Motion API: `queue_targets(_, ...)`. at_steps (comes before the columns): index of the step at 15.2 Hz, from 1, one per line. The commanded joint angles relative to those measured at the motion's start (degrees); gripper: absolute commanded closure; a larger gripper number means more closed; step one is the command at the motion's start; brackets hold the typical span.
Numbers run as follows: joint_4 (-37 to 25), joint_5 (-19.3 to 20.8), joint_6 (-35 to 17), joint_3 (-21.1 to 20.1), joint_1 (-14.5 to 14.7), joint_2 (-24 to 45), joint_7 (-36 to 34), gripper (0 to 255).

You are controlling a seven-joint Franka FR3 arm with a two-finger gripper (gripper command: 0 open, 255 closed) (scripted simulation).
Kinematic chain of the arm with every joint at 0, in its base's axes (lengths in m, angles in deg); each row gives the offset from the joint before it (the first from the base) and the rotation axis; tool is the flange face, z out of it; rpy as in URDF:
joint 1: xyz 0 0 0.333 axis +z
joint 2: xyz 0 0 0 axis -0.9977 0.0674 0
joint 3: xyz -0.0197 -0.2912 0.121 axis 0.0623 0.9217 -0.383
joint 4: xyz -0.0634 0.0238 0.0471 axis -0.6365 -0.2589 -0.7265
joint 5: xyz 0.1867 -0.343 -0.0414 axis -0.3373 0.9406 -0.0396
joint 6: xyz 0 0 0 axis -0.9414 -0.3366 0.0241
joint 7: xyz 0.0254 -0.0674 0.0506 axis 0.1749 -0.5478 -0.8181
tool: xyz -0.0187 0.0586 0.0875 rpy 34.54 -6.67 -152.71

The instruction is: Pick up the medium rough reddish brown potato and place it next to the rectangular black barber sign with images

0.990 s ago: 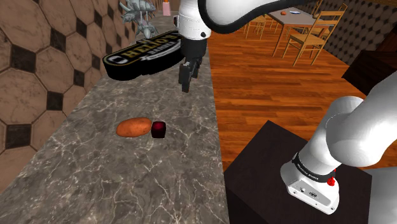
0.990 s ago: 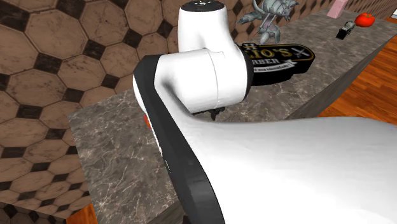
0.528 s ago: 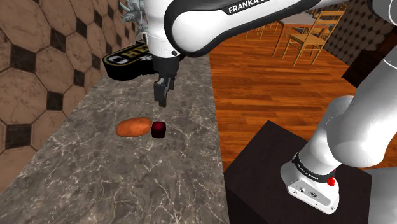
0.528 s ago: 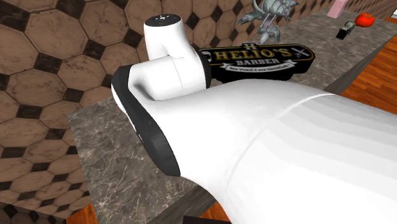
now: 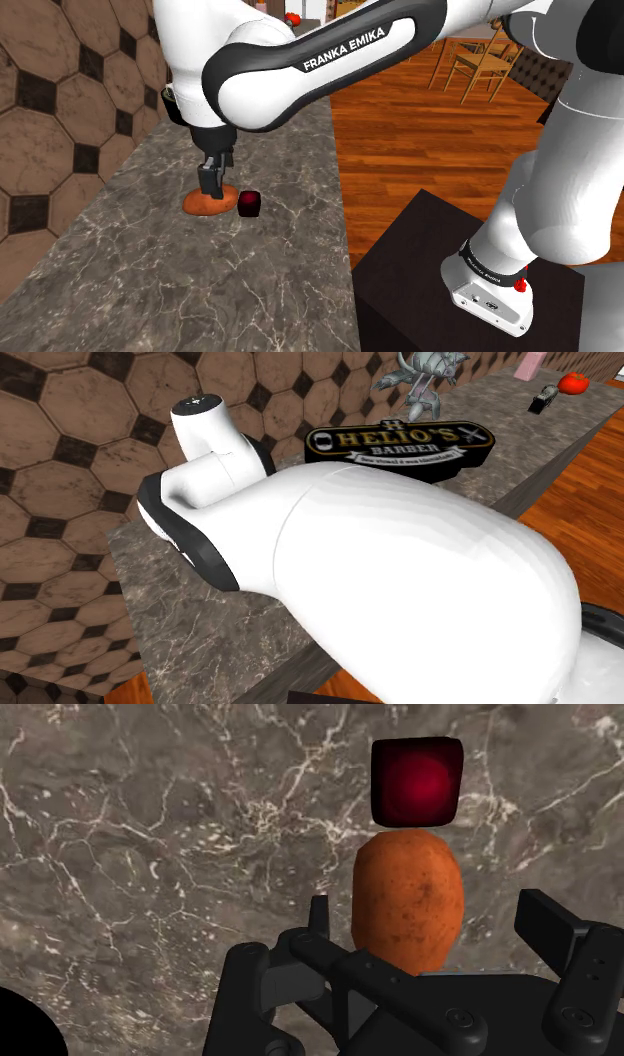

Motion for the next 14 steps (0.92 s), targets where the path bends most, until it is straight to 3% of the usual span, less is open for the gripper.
queue_targets(1, -0.1, 0.7, -1.0, -0.1, 0.5, 1.2, -0.2, 0)
queue_targets(7, 2.0, 1.9, -5.3, 0.3, 0.6, 3.5, -1.0, 0)
queue_targets(14, 2.0, 1.9, -5.3, 0.3, 0.6, 3.5, -1.0, 0)
